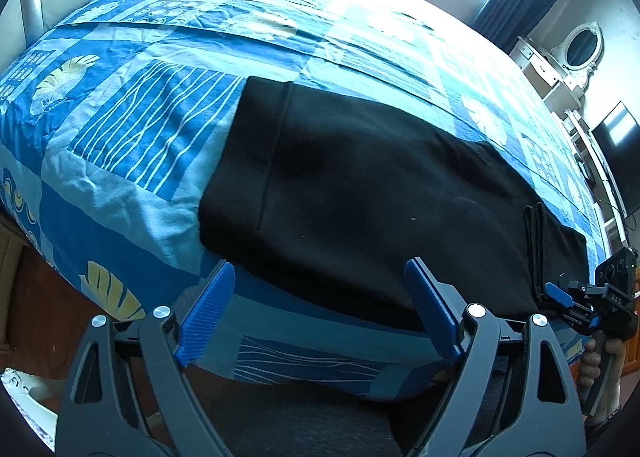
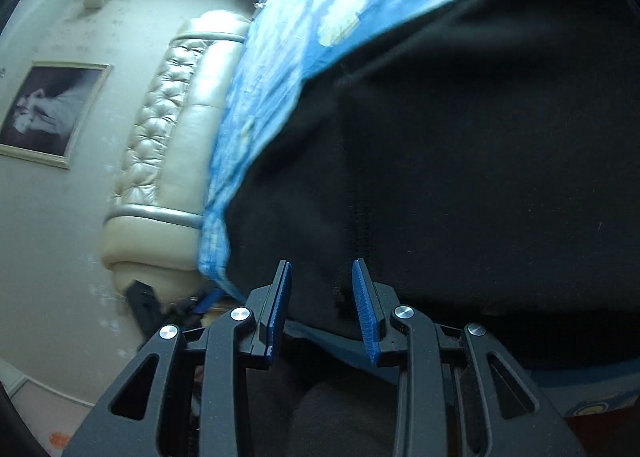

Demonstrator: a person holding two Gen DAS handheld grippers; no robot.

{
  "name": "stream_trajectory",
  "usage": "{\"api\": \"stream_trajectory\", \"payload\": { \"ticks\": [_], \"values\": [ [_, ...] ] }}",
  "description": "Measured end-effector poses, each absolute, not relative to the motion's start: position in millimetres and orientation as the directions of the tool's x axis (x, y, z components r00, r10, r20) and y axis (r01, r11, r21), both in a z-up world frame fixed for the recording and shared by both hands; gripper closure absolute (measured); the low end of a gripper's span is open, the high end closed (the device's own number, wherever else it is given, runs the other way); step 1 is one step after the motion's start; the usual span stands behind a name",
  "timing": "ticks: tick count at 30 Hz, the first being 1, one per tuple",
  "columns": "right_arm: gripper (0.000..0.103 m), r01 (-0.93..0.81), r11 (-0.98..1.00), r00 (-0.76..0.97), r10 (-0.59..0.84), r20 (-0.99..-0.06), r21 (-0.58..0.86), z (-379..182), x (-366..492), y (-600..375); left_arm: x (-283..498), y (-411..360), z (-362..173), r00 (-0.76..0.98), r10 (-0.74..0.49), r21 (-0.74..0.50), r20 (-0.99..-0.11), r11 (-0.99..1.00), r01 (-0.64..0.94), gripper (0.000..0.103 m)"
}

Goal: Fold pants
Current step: 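Smooth the folded trousers with the right gripper and withdraw it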

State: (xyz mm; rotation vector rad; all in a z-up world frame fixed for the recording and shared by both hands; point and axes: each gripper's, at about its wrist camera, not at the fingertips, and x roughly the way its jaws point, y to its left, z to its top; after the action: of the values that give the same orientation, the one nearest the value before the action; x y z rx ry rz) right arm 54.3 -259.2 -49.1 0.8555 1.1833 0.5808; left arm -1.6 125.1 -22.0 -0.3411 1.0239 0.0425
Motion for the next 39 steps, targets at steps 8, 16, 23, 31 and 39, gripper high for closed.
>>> {"api": "stream_trajectory", "payload": {
  "ticks": [8,16,23,31,39],
  "values": [
    [0.101,0.070,0.524,0.298,0.801,-0.519,0.849,-66.2,43.6,-275.4,2.8,132.1,-37.6,0.490,-0.120,-0.244,-0.864,0.949,-0.198,0.016],
    [0.044,-0.155,0.586,0.298,0.795,-0.528,0.795,1.2,94.1,-254.6,6.2,144.5,-47.7,0.473,-0.158,-0.269,-0.867,0.947,-0.178,0.016],
    [0.044,-0.181,0.721,0.289,0.689,-0.664,0.669,-10.7,221.5,-223.3,15.7,161.7,-50.3,0.519,-0.203,-0.329,-0.831,0.930,-0.163,0.016],
    [0.045,-0.269,0.741,0.096,0.656,-0.749,0.615,-45.8,269.2,-167.7,15.0,168.3,-65.5,0.505,-0.228,-0.334,-0.833,0.934,-0.130,0.015],
    [0.091,-0.304,0.797,0.113,0.574,-0.811,0.521,-49.9,276.3,-157.1,15.8,167.4,-69.4,0.509,-0.238,-0.339,-0.827,0.934,-0.115,0.012]
  ]
}}
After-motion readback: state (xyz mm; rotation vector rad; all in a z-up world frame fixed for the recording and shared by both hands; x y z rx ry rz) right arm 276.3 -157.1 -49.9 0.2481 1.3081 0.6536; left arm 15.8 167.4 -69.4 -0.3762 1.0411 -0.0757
